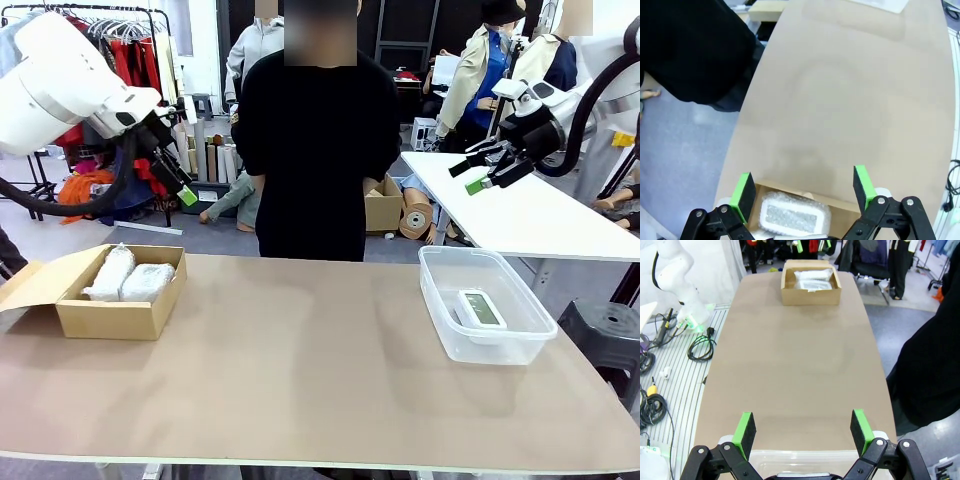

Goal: Separate and place wrapped and unwrapped clocks.
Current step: If the picked Digital clock is wrapped, place it in the Package Box ; if not, place it in the Organizing box.

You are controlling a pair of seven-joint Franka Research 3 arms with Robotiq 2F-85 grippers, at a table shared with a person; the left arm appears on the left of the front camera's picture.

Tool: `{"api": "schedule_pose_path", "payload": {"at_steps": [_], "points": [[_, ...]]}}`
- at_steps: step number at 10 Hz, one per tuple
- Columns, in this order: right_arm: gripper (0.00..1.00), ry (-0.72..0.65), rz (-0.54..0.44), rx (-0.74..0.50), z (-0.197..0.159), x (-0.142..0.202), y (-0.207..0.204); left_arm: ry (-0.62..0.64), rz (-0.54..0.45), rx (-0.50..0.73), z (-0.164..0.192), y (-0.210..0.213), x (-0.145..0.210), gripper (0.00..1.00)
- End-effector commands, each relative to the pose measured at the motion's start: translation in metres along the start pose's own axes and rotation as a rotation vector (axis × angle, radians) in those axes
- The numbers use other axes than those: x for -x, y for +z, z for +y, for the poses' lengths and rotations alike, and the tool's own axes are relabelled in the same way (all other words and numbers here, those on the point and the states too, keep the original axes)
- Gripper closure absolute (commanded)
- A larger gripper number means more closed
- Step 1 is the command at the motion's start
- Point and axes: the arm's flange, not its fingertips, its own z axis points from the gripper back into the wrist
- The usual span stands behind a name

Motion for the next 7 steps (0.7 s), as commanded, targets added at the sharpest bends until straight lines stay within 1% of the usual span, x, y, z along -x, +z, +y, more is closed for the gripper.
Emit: {"api": "schedule_pose_path", "payload": {"at_steps": [1, 2, 3, 4, 5, 6, 7], "points": [[0.00, 0.002, -0.008, 0.001, 0.001, -0.002, 0.000, -0.013, -0.003, -0.001, 0.000, 0.001, -0.001, 0.00], [0.00, 0.002, -0.008, 0.001, 0.001, -0.002, 0.000, -0.058, -0.086, 0.094, 0.003, -0.003, 0.004, 0.00], [0.00, 0.002, -0.008, 0.001, 0.001, -0.002, 0.000, -0.086, -0.136, 0.150, 0.012, -0.004, 0.013, 0.00], [0.00, 0.002, -0.008, 0.001, 0.001, -0.002, 0.000, -0.101, -0.186, 0.190, 0.015, -0.007, 0.021, 0.00], [0.00, 0.002, -0.008, 0.001, 0.001, -0.002, 0.000, -0.135, -0.239, 0.195, 0.015, -0.013, 0.025, 0.00], [0.00, 0.002, -0.008, 0.001, 0.001, -0.002, 0.000, -0.201, -0.291, 0.209, 0.019, -0.010, 0.031, 0.00], [0.00, 0.002, -0.008, 0.001, 0.001, -0.002, 0.000, -0.192, -0.320, 0.243, 0.018, -0.012, 0.031, 0.00]]}}
